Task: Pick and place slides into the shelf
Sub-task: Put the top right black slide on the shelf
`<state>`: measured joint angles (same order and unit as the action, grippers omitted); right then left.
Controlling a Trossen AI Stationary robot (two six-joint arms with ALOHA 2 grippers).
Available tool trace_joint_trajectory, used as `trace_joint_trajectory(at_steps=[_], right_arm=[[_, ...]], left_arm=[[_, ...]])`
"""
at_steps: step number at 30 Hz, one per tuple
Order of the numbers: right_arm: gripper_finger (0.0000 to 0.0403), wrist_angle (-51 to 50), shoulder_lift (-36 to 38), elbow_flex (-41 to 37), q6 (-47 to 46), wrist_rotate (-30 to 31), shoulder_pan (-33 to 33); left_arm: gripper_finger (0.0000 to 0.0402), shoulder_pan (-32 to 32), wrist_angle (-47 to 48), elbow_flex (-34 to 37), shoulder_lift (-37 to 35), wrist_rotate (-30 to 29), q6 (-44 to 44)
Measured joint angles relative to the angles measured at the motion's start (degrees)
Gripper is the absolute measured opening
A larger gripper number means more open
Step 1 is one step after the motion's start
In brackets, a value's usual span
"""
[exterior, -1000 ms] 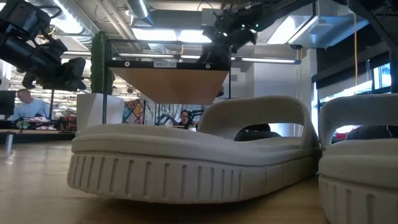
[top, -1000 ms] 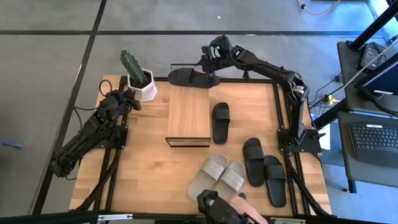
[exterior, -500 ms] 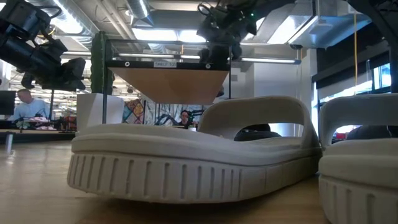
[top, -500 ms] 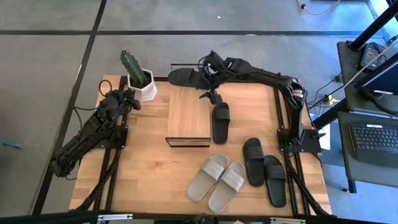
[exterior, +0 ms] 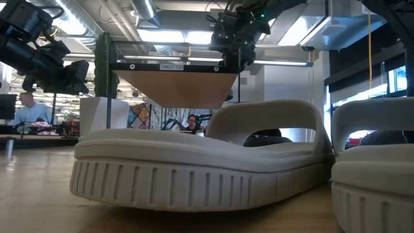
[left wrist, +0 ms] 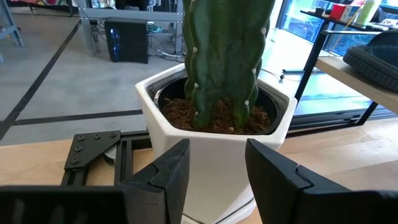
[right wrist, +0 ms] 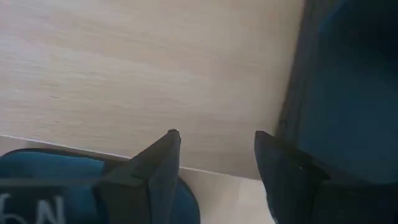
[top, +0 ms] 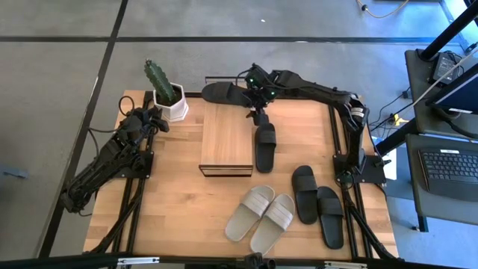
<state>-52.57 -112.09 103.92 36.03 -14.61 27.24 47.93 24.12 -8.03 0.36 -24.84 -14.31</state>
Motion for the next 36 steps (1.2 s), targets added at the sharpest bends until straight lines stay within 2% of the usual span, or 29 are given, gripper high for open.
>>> trace_joint_trajectory(at_steps=[16,21,36], right_arm=[[0.0207,2.7,0.0,0.0,0.1,0.1,0.9],[0.0207,2.6,0.0,0.0,0.0,4.3,0.9],[0.0207,3.9,0.0,0.0,0.0,4.7,1.5]], left_arm=[[0.0147,0.0,0.0,0.0,0.0,0.0,0.0],[0.0147,0.0,0.0,0.0,0.0,0.0,0.0],[0.0147,0.0,0.0,0.0,0.0,0.0,0.0]])
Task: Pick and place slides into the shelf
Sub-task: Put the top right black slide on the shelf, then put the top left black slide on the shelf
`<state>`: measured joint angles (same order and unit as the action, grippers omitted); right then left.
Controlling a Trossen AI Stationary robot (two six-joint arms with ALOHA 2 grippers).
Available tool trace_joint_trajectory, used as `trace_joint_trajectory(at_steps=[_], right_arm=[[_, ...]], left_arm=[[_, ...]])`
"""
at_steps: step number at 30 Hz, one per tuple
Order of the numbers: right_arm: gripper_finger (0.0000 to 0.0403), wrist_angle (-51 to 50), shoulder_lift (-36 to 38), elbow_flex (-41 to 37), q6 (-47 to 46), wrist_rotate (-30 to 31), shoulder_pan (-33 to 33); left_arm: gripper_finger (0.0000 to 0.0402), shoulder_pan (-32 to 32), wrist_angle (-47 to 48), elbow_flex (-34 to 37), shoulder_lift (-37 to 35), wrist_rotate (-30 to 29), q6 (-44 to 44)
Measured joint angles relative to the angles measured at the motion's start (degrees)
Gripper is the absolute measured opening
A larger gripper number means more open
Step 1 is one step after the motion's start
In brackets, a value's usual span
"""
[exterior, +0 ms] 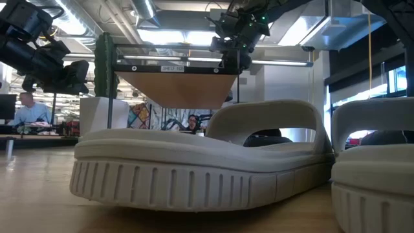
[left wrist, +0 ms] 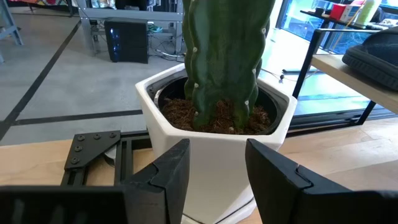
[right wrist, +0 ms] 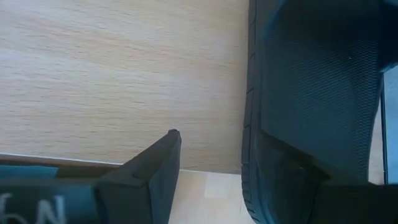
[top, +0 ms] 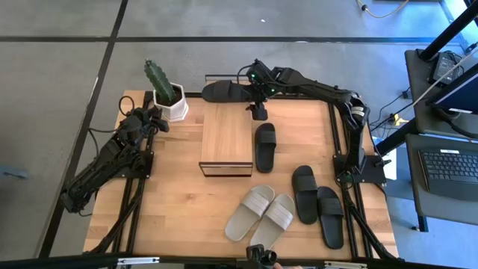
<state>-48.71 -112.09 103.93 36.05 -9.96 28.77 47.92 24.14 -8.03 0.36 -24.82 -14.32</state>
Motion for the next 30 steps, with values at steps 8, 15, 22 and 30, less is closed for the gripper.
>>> trace_joint_trajectory(at_steps=[8,15,22,30], right_arm=[[0.0207,0.0,0.0,0.0,0.0,5.1,0.0],[0.0207,0.1,0.0,0.0,0.1,5.5,0.0],[0.0207,1.1,0.0,0.0,0.2,1.1,-0.2],[0.0207,7.1,0.0,0.0,0.2,-9.3,-2.1]], left_arm=[[0.0147,0.0,0.0,0.0,0.0,0.0,0.0],[0.0147,0.0,0.0,0.0,0.0,0.0,0.0],[0.0147,0.0,0.0,0.0,0.0,0.0,0.0],[0.0147,0.0,0.0,0.0,0.0,0.0,0.0]])
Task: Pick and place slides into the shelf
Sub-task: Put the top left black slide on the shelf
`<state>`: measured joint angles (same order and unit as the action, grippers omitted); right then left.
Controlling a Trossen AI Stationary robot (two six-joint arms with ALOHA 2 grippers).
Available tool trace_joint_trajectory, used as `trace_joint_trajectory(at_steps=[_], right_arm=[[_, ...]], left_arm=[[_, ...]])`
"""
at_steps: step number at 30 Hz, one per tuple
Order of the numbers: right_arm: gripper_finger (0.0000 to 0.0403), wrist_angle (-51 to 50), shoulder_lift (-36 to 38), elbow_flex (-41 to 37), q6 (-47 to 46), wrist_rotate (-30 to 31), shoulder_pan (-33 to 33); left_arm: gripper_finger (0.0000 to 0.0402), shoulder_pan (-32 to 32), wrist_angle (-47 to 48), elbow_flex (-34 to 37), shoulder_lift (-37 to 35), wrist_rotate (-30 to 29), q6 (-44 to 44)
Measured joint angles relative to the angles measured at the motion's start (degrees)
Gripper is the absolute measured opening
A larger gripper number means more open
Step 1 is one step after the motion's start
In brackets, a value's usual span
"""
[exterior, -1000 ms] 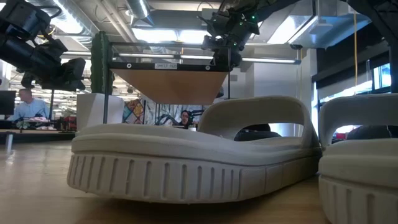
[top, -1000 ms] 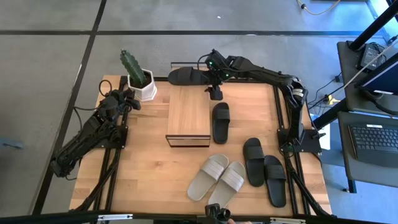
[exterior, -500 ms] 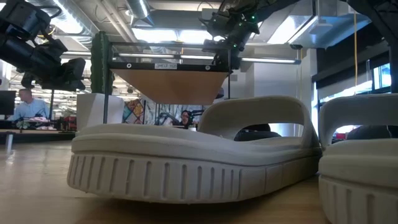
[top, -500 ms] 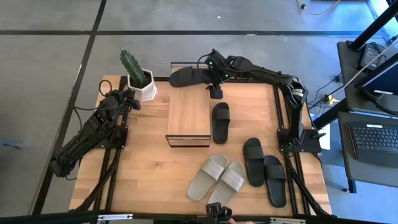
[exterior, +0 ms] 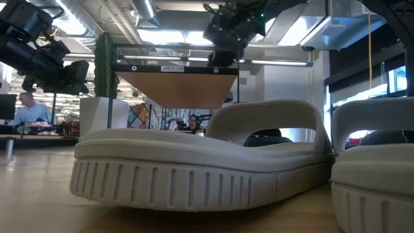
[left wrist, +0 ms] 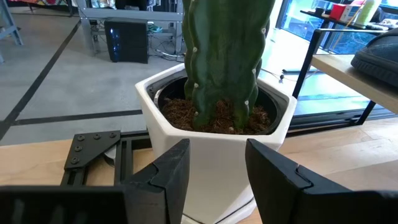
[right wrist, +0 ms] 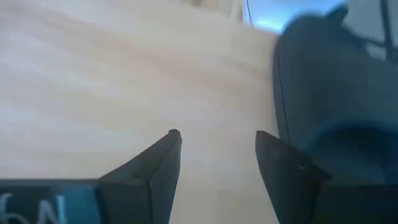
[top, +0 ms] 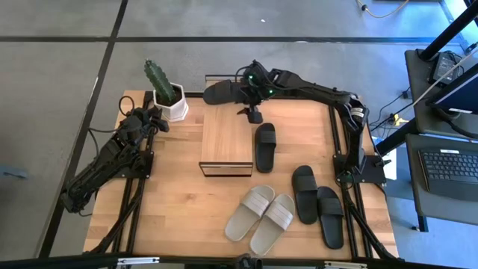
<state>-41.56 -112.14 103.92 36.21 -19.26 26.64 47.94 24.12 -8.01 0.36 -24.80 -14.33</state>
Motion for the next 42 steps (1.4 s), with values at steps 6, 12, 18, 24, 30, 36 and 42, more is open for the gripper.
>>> trace_joint_trajectory(at_steps=[6,12,18,24,30,36,42], right_arm=[[0.0207,6.5,0.0,0.0,-0.1,0.1,-1.9],[0.0207,6.8,-1.1,0.0,-0.6,0.0,-3.0],[0.0207,-3.0,-1.1,0.0,-3.1,3.1,-3.0],[0.0207,-4.7,-0.8,0.0,-4.3,6.5,-4.1],[0.0207,-6.0,0.3,0.0,-5.4,13.2,-5.9],[0.0207,-12.9,4.0,-0.3,-8.8,13.2,-6.3],[0.0207,-12.0,10.1,-11.8,-15.2,13.4,-5.8]], left_arm=[[0.0147,0.0,0.0,0.0,0.0,0.0,0.0],[0.0147,0.0,0.0,0.0,0.0,0.0,0.0],[0.0147,0.0,0.0,0.0,0.0,0.0,0.0],[0.0147,0.0,0.0,0.0,0.0,0.0,0.0],[0.0147,0.0,0.0,0.0,0.0,0.0,0.0],[0.0147,0.0,-0.4,0.0,0.0,-0.1,0.0],[0.0147,0.0,-0.5,0.0,0.0,-0.7,0.0]])
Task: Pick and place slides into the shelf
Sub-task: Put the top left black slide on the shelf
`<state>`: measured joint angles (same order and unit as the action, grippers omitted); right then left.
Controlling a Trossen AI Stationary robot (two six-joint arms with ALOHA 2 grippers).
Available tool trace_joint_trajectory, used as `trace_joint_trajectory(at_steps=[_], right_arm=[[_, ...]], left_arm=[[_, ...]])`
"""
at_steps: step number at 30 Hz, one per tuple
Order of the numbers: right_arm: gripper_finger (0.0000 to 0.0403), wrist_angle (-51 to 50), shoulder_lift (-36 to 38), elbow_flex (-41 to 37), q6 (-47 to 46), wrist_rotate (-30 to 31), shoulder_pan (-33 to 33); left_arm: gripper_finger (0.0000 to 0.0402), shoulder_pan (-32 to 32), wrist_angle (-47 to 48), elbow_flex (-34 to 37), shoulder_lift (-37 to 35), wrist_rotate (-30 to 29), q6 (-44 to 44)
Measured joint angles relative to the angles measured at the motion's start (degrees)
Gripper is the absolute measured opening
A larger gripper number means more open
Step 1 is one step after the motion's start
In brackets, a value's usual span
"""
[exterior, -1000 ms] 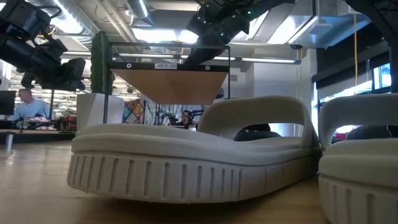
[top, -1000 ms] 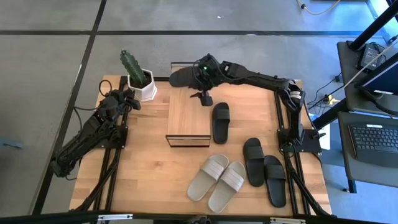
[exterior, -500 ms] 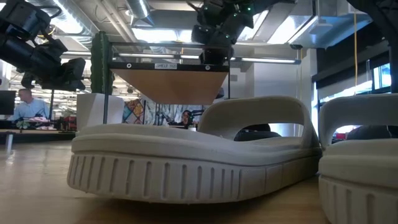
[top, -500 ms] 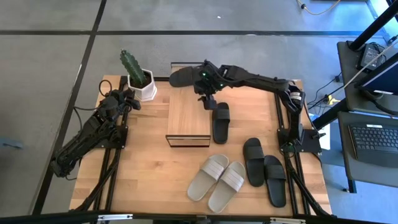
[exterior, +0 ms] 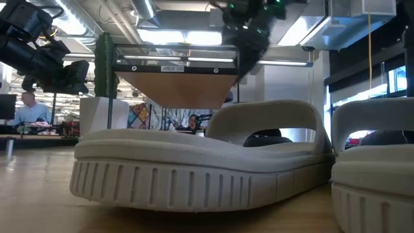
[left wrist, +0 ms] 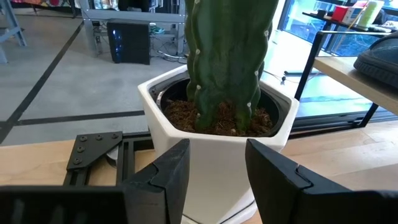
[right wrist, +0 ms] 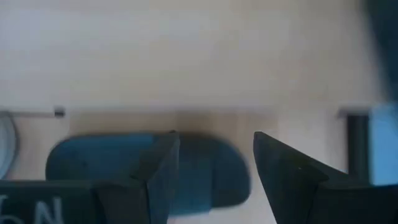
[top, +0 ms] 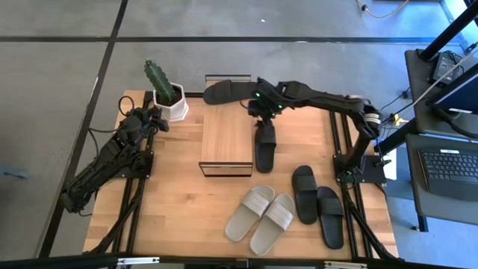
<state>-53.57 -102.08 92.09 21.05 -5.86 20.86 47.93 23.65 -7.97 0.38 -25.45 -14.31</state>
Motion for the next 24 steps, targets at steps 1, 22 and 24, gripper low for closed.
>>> trace_joint_trajectory(at_steps=[1,22,24], right_arm=[[0.0207,1.0,1.6,-3.2,-1.4,0.6,0.0],[0.0207,45.3,22.1,-49.4,-9.6,10.3,-9.5],[0.0207,45.6,22.1,-49.4,-8.3,10.7,-10.5]], left_arm=[[0.0147,0.0,0.0,0.0,0.0,-0.1,0.0],[0.0147,0.0,-0.3,0.0,0.0,-1.1,2.9],[0.0147,0.0,-0.3,0.0,0.0,-1.1,2.9]])
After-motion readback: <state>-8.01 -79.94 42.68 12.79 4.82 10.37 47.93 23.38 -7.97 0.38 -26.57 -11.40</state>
